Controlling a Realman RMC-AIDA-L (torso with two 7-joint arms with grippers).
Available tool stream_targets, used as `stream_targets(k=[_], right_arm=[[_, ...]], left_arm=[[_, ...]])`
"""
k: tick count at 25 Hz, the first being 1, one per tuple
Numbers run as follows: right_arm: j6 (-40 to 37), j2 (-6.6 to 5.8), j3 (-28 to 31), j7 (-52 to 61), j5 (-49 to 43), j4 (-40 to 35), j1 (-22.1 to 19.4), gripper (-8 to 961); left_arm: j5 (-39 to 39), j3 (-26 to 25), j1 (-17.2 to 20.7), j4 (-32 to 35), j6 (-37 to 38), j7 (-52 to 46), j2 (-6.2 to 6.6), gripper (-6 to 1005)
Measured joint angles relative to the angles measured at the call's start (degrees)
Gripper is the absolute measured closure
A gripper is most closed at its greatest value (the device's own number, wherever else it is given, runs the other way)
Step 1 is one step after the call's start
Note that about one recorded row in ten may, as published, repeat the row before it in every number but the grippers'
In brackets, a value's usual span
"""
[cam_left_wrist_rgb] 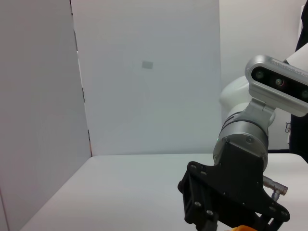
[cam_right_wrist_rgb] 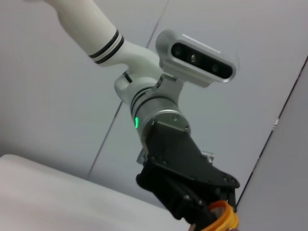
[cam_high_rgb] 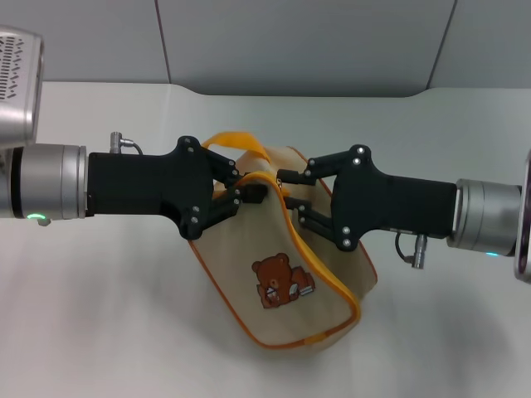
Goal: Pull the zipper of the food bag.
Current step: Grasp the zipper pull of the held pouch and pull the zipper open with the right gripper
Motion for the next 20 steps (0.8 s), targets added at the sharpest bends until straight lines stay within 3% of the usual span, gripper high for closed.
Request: stream_targets(k=[9, 12, 20], right_arm=[[0.2, 0.03, -1.0, -0.2, 1.1, 0.3, 0.0, 745], [0.1, 0.01, -1.6, -0.2, 1.3, 0.2, -0.2, 899], [-0.5, -0.35, -1.7, 0.1, 0.4, -0.2, -1.2, 954]], left_arm=[[-0.1, -0.7, 0.1, 0.0, 0.8, 0.0, -0.06, 940], [-0.1, -0.9, 0.2, 0.0, 1.0, 0.0, -0.06, 940], [-0.1, -2.3, 0.6, -0.5, 0.6, 0.0, -0.05, 940]])
